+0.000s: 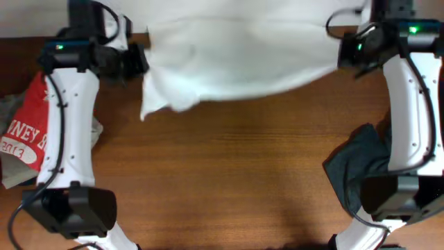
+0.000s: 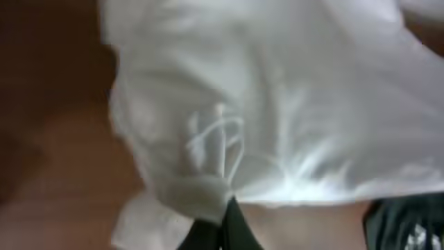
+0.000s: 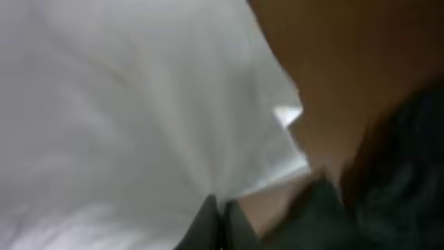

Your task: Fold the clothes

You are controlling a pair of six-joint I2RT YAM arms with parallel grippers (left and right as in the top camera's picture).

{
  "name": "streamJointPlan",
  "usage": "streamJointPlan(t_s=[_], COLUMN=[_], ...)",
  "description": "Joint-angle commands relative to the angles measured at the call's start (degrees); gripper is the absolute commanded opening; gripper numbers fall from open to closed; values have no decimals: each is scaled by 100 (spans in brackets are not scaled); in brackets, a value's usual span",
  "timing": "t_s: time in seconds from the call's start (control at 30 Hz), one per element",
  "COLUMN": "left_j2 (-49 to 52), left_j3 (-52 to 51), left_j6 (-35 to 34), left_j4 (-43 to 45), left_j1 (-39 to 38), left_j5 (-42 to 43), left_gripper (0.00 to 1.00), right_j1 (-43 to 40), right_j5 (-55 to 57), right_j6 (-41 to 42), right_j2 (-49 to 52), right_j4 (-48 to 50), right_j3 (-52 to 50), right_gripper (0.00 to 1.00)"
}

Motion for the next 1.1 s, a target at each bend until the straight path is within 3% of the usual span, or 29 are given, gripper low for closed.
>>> streamJointPlan(t_s=[0.0,0.07,0.2,0.4,0.57,0.7,0.83,0.97,1.0,1.03,1.07], left_j2=[474,605,605,162,-957,-981,-719,7,122,166,168], left_j3=[-498,-1325,-2977,-3720,-3934,-3932,-3939,-3939,-3939,-3939,-3939], left_j6=[490,490,490,573,568,540,-76,-385,-422,-422,-417], left_j4=[-800,-1008,-807,-1012,-1012,874,3139,4282,4555,4675,4631], left_j1=[-271,-337,-221,92,118,267,284,260,247,247,254], left_j5=[-448,-774,-833,-1095,-970,-55,9,11,11,9,9], left_gripper=[0,0,0,0,0,0,0,0,7,42,74], right_j1=[-22,-22,-37,-802,-929,-911,-909,-787,-719,-647,-612], right_j5=[179,179,175,173,136,-662,-1207,-1204,-1204,-1202,-1139], right_j6=[-24,-17,46,160,177,177,177,175,175,175,131], right_j2=[673,1113,1152,634,90,90,92,142,170,186,188], right_j4=[-1130,-1845,-1902,-1091,-649,1233,3062,3952,4111,4170,4096], right_j3=[24,-11,-1204,-3123,-3447,-3447,-3447,-3447,-3449,-3449,-3449], right_gripper=[4,4,4,4,4,4,4,6,18,53,77])
